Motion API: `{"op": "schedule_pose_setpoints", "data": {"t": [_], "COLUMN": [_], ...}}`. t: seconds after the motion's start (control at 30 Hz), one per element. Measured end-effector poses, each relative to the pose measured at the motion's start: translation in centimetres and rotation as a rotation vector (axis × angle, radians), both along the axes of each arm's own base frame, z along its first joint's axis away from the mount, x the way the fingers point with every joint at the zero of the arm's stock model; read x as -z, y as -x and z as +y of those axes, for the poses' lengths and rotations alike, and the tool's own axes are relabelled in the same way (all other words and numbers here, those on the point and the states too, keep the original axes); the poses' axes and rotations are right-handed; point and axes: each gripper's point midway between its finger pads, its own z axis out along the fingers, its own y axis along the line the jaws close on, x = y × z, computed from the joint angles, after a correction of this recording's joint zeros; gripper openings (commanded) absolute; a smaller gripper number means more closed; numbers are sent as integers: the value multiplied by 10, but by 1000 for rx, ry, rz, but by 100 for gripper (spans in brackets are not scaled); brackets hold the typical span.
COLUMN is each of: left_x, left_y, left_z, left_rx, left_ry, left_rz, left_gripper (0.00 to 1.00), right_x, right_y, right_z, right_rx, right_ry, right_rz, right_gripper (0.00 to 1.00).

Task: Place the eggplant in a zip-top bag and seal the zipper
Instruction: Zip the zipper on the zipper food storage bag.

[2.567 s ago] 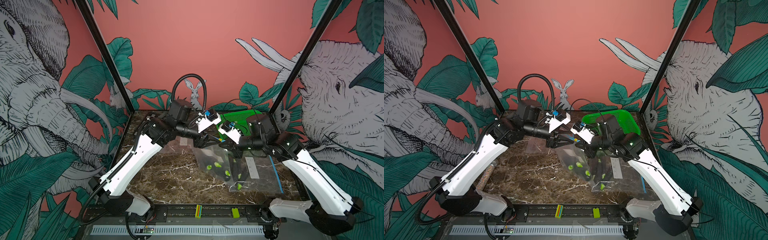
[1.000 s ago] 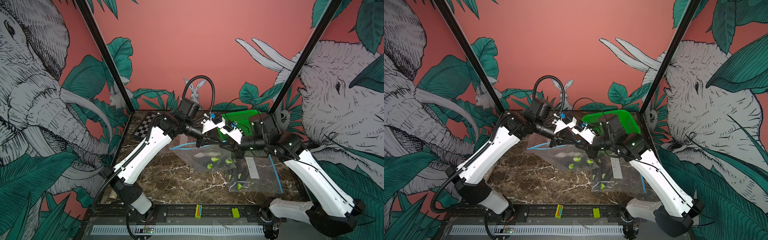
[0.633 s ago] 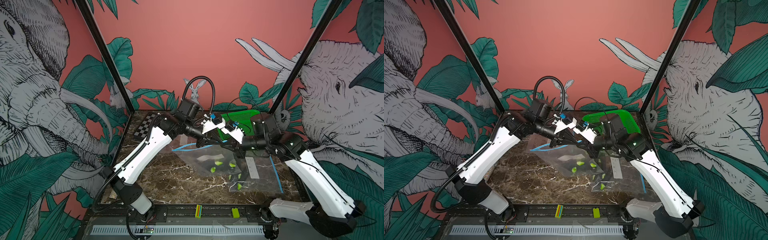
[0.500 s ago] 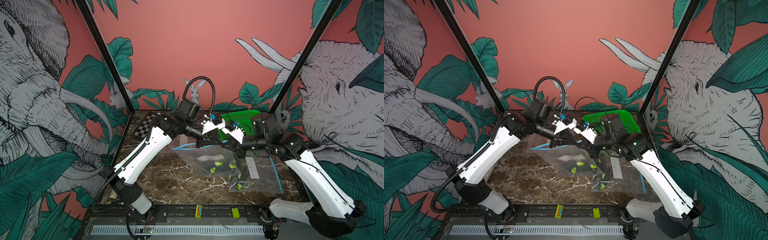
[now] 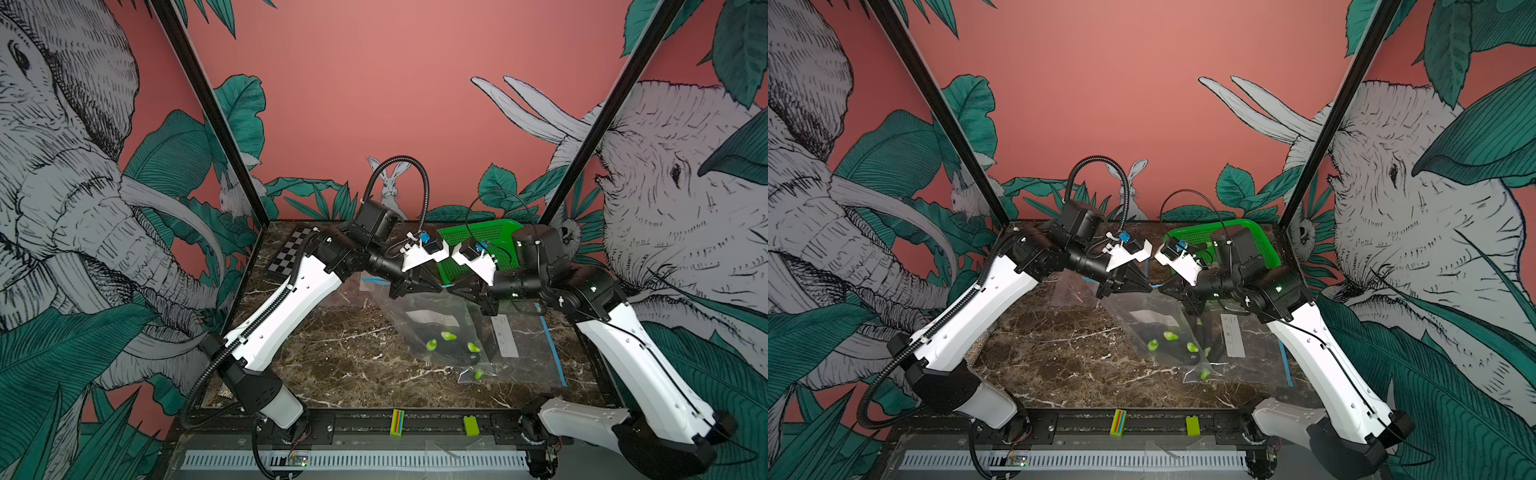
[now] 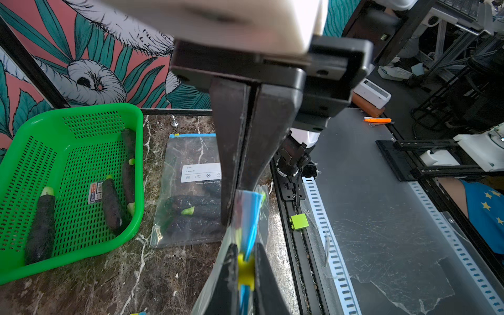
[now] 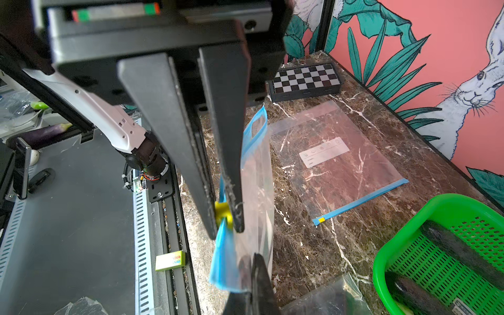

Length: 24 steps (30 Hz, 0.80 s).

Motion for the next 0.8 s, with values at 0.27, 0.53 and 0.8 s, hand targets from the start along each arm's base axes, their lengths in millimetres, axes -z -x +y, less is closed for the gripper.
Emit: {"op": "schedule_pose_setpoints", "data": {"t": [0.27,0.53,0.8], "left_x": [4,5,4], "left_y": [-2,-3,-2], "left_z": [4,4,4], "left_rx": [-26,-38,-38], "left_ry": [-30,-35,-35], "left_rz": [15,26,31], "left_gripper": [0,0,0], "right_x": [-4,-5,-14], "right_y": [3,5,-1], "right_z": [0,6,10], "right_rx": [-16,-47,-50], "right_ry": [-31,-74,-93], "right_rz": [5,13,-31], "right_gripper": [42,44,45]}}
